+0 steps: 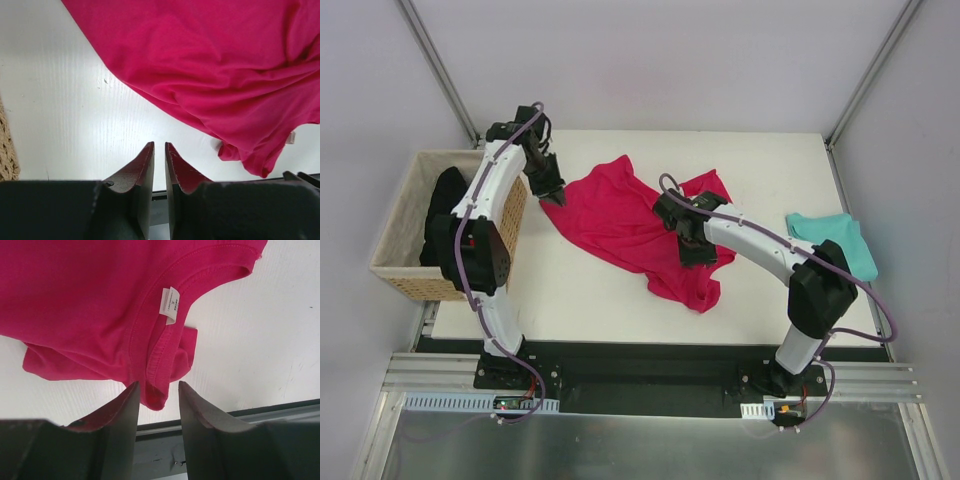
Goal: Fold and stack the t-shirts
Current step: Flatten out the tshirt
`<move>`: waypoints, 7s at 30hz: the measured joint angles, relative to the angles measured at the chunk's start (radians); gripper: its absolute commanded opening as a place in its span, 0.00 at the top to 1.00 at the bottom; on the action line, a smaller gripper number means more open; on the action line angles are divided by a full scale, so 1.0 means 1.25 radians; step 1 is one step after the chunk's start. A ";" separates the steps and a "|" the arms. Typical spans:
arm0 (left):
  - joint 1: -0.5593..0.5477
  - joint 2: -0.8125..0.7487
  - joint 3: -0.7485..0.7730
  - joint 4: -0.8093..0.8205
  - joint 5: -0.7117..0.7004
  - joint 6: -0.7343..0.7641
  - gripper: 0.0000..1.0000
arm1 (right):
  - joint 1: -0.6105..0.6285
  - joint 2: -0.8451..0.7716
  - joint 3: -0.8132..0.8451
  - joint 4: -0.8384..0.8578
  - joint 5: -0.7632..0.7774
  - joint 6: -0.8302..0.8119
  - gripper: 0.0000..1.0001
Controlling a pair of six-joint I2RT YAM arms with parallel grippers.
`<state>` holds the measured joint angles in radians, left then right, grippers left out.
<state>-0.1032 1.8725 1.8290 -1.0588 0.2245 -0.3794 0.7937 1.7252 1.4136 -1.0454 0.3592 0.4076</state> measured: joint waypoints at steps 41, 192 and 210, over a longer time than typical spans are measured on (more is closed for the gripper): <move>0.089 0.461 0.271 -0.024 -0.103 -0.027 1.00 | -0.023 0.042 0.194 -0.114 0.015 0.020 0.61; -0.008 0.467 0.297 -0.037 0.130 0.023 0.86 | -0.025 0.104 0.208 -0.135 -0.007 0.047 0.63; -0.033 0.479 0.297 -0.047 0.115 0.022 0.85 | -0.027 0.081 0.186 -0.130 -0.006 0.048 0.63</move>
<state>-0.1444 2.4718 2.2002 -1.1172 0.3683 -0.3519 0.7605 1.8271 1.6455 -1.2083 0.3515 0.4675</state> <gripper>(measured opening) 0.142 0.368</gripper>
